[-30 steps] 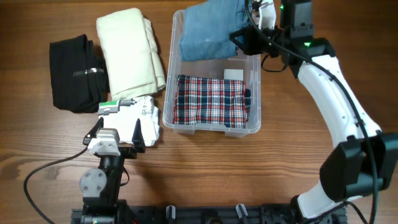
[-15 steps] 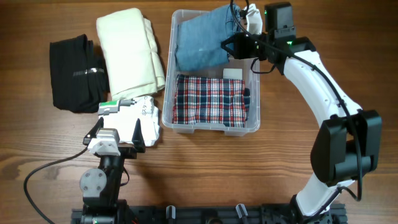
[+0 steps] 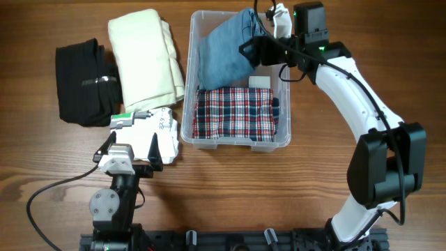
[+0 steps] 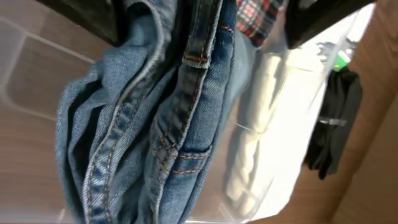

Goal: Pack container
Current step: 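Lift the jeans and lower them into the bin's back half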

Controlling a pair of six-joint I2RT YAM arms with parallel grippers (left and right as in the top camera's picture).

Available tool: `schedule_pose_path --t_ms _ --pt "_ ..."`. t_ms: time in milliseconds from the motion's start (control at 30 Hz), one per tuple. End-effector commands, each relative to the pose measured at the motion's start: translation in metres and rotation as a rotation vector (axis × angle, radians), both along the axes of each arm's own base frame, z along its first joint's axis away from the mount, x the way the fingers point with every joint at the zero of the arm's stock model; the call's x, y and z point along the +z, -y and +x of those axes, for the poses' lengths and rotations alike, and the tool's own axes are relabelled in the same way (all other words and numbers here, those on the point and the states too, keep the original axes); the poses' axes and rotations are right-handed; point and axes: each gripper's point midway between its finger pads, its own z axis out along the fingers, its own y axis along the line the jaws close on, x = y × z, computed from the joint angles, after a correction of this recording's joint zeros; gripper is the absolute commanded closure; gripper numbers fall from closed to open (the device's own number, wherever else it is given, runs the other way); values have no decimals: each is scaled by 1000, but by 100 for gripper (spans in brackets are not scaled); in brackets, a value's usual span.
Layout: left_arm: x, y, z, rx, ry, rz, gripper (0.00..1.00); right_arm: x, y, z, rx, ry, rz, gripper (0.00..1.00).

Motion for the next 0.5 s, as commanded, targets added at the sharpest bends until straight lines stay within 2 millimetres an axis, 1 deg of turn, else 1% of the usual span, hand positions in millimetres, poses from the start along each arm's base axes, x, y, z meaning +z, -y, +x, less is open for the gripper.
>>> schedule_pose_path --t_ms 0,100,167,233,267,333,367,400,433,467 --pt "-3 4 0 -23 -5 14 0 25 17 8 -59 99 -109 15" --pt "-3 4 0 -23 -5 14 0 28 42 9 -129 132 -246 15" --pt "-3 4 0 -23 -5 14 0 40 54 8 -145 184 -321 15" --pt "-3 4 0 -23 -5 14 0 59 57 7 -144 242 -342 15" --pt "-3 4 0 -23 -5 14 0 78 57 6 -152 291 -329 17" --pt "-3 4 0 -23 -5 14 0 107 58 -1 -169 347 -302 19" --pt "-3 4 0 -23 -5 14 0 122 59 -6 -181 374 -288 24" --pt "-3 4 0 -23 -5 14 0 128 62 -9 -194 380 -292 26" --pt "-3 4 0 -23 -5 14 0 130 71 -11 -242 372 -307 28" --pt "-3 4 0 -23 -5 14 0 131 82 -12 -305 357 -332 28"
